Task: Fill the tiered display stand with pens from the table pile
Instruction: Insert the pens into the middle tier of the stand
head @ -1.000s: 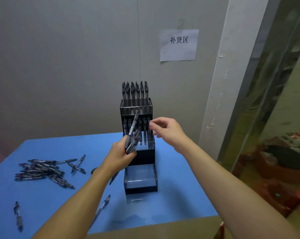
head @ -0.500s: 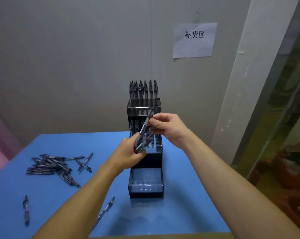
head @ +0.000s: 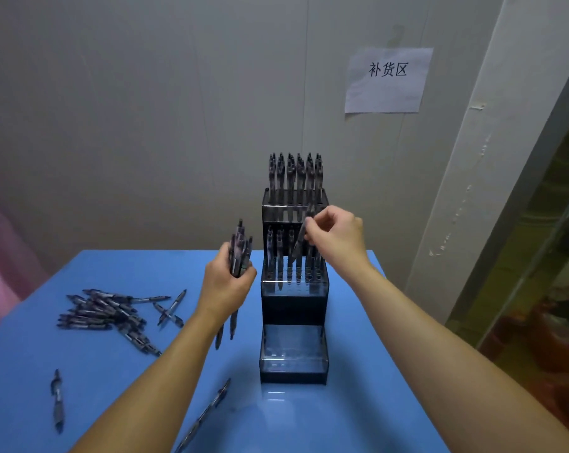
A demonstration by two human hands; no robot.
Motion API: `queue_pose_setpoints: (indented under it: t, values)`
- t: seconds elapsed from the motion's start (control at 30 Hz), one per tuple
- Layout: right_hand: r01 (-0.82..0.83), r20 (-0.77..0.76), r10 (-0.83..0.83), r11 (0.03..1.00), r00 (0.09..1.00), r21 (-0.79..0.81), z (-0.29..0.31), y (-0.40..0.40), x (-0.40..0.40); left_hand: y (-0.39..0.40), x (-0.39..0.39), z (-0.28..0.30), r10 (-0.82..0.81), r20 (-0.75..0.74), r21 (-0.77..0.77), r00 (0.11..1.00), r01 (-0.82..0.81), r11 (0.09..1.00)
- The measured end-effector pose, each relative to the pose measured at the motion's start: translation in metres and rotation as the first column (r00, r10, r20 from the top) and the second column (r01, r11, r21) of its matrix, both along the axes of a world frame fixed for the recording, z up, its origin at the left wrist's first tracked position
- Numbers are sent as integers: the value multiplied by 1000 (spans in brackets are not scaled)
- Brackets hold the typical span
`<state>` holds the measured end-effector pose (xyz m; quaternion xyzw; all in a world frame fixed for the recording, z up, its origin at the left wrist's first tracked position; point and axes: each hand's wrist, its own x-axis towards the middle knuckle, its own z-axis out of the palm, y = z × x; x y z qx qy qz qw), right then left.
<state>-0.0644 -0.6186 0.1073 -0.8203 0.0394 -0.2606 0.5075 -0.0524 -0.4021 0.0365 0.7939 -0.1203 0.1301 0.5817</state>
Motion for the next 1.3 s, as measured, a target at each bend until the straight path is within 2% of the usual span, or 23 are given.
queue_pose_setpoints:
  t: [0.07,0.23,0.9,1.1,1.17,1.3]
  values:
    - [21,-11,-22,992,1000,-125,-6,9,0,0,2,2,8,12,-11,1000,-8,1000]
    - [40,-33,-49,968,998,-246,-16,20,5,2,5,5,14,34,-33,999,-13,999]
    - [48,-318,-169,934,933,-353,-39,46,19,17,2,3,-14,31,4,999,14,1000]
    - [30,-363,-231,876,903,-482,-26,43,15,14,1,5,-41,41,27,998,40,999]
    - [16,-332,-187,889,925,-457,-15,42,10,11,1,6,-43,45,37,998,41,998]
    - [-104,-155,66,961,986,-255,17,45,-9,1,1,9,-58,44,69,997,54,996]
